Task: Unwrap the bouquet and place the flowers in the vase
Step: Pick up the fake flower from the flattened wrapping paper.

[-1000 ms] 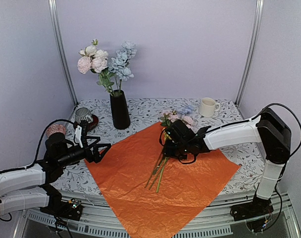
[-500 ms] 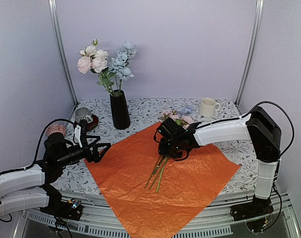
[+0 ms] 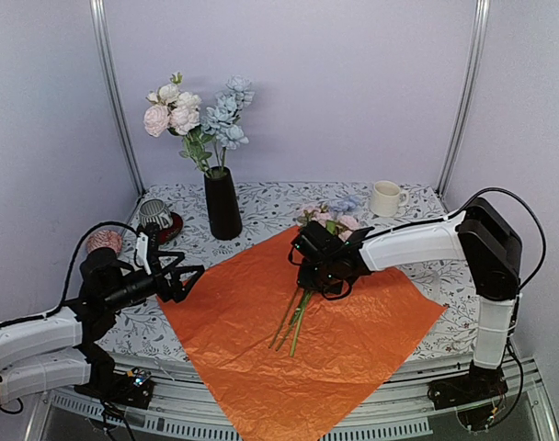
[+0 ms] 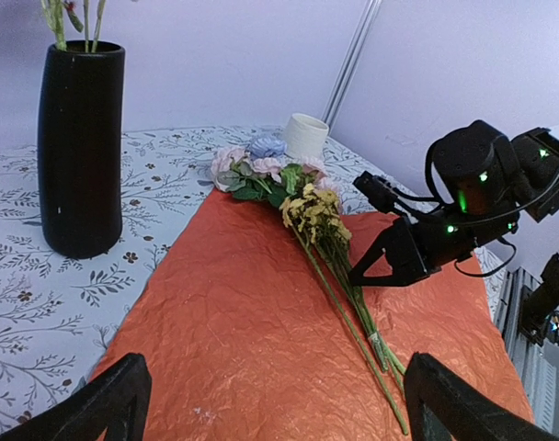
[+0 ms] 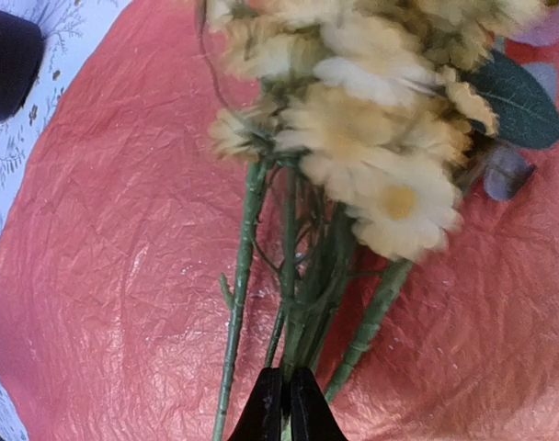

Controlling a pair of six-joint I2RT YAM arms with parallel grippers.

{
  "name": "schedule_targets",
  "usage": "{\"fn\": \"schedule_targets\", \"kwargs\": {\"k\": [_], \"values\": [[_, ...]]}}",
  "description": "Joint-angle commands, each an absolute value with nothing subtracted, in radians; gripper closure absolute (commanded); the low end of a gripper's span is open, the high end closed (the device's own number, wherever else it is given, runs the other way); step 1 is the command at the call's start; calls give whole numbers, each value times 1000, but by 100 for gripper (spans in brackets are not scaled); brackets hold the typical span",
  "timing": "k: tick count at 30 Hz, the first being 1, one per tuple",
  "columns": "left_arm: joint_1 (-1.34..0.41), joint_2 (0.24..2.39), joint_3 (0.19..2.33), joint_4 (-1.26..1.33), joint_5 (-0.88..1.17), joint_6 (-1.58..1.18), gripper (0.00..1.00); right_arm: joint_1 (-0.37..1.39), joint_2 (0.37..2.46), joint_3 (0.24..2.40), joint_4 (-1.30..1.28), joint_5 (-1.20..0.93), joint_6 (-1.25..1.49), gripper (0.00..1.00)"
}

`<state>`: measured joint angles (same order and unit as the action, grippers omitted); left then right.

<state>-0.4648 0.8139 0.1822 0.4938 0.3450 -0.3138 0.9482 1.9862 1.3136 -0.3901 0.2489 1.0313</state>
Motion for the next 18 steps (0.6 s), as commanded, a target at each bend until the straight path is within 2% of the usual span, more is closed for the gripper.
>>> {"fn": "schedule_targets", "kwargs": {"k": [1,11,18], "values": [[-474,821,172,489,322,-293,2,948,1869,1257,-331,290,1007,94],[-474,772,153,494,309,-320,2,948,1691,1120,-220,301,906,94],[-473,777,161,505,256,-520,2,948,1593,991,44,161,737,97]]}}
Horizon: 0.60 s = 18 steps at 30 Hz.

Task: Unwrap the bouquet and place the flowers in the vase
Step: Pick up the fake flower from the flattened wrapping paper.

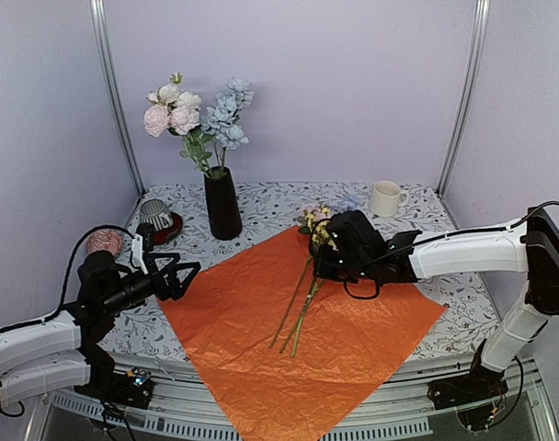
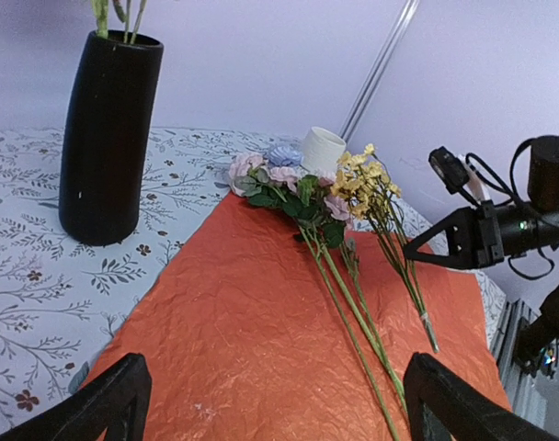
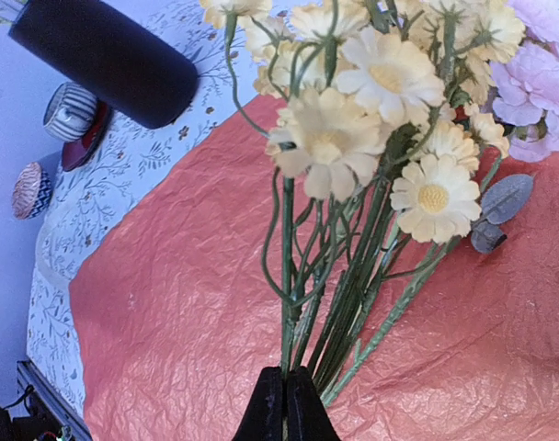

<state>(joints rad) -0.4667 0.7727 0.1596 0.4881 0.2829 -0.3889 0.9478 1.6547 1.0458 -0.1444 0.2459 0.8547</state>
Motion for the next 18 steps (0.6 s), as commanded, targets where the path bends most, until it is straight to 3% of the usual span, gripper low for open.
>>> {"fn": "schedule_targets", "kwargs": {"k": [1,4,10,18], "values": [[-474,785,164,524,284,-542,2,948,1580,973,80,138,710,97],[-494,824,195,565,371,-570,2,952,1540,932,164,91,659,97],[-650,922,295,556,302,-569,2,967,1508,894,266,13,571,97],[-731,1060,396,637,309,-622,6,1048,1520,881,425,-141,447,97]]}}
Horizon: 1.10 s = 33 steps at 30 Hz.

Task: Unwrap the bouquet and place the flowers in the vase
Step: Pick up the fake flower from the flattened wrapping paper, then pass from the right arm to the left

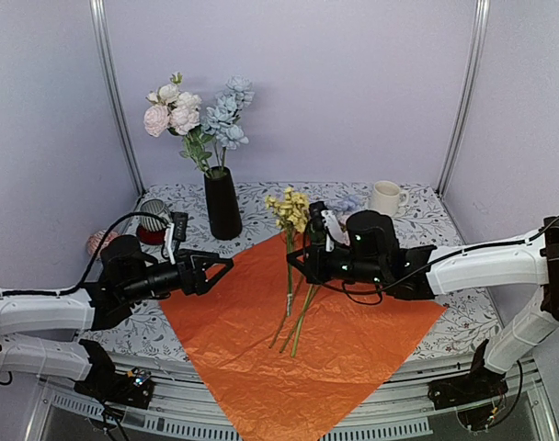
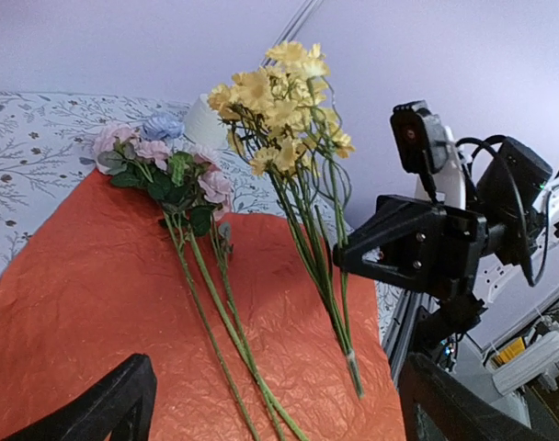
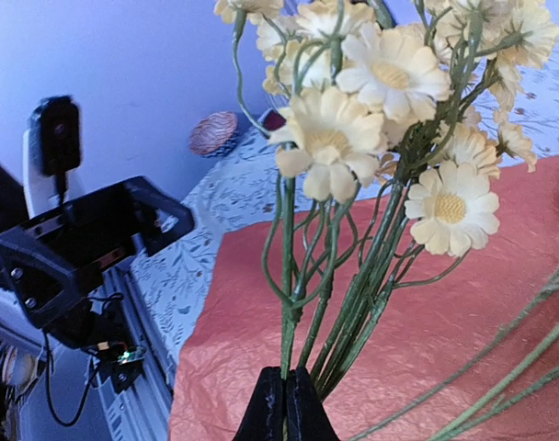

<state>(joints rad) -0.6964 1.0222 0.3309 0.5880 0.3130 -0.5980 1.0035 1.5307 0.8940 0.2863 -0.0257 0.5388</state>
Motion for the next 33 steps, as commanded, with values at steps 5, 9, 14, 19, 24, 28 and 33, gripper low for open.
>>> {"fn": "schedule_targets", "kwargs": {"k": [5,9,14,19,24,28,33], "values": [[-765,1125,456,669,367,-666,5,1099,1536,887,502,-195,401,97],[-808,1174,482,688,387,-708,4,1119,1546,890,537,-206,382,97],[-828,1201,484,725,400,-736,14,1126,1555,902,542,-223,377,97],[-834,1220,489,751,426,-755,21,1126,1560,909,531,-228,372,97],[-838,1244,483,829,461,-784,24,1127,1570,916,515,-217,369,97],[-839,1256,477,882,475,-799,26,1126,1573,920,513,-213,369,97],[-839,1267,482,895,483,-797,50,1129,1583,931,503,-220,367,97]]}}
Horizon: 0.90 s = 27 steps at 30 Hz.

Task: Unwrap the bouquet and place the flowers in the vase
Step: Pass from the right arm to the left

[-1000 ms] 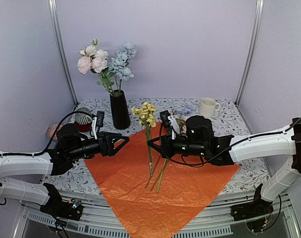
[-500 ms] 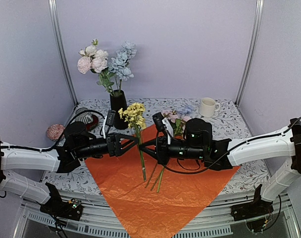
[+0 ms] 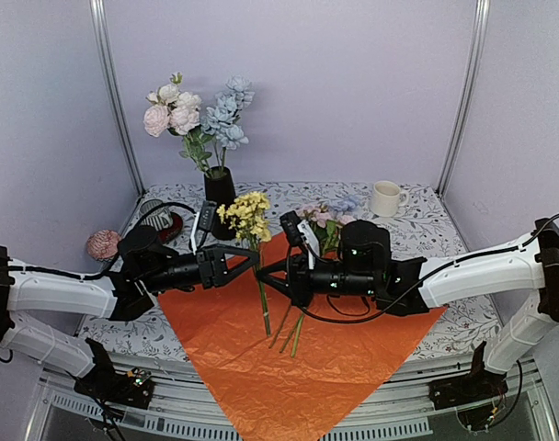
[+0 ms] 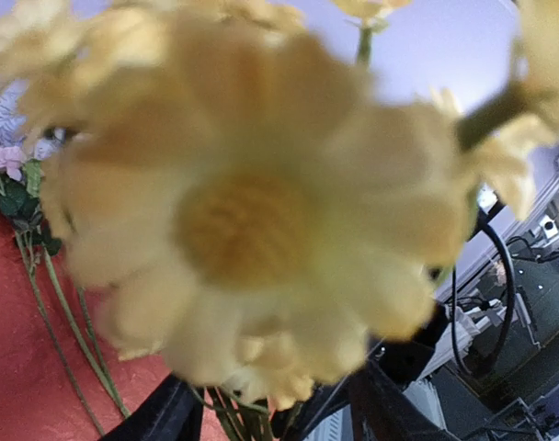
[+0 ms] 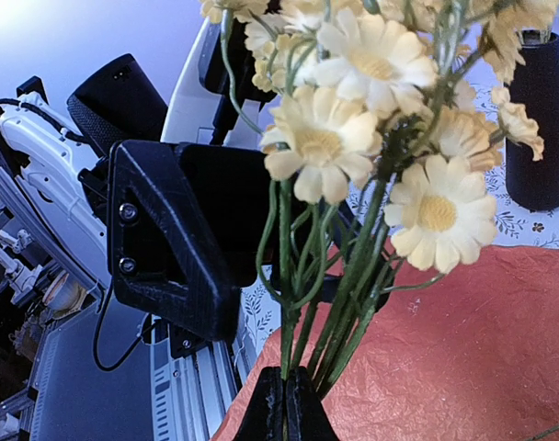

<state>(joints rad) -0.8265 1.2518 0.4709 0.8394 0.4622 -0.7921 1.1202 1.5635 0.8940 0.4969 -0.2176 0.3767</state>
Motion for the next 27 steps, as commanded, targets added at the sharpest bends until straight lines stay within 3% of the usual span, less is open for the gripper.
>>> {"fn": "schedule_targets", "kwargs": {"k": [1,8,14,19,27], "values": [[-839,1271,484,892,486,-796,54,1129,1584,932,502,-220,366,97],[-841,1294,486,890,483,-801,74,1128,1583,935,495,-214,364,92],[-838,1271,476,868,434,-773,89,1128,1562,918,488,-187,362,72],[-827,1201,501,732,369,-684,90,1128,1509,869,476,-125,349,65],[-761,1049,518,521,216,-536,91,1105,1354,746,447,212,349,64]]}}
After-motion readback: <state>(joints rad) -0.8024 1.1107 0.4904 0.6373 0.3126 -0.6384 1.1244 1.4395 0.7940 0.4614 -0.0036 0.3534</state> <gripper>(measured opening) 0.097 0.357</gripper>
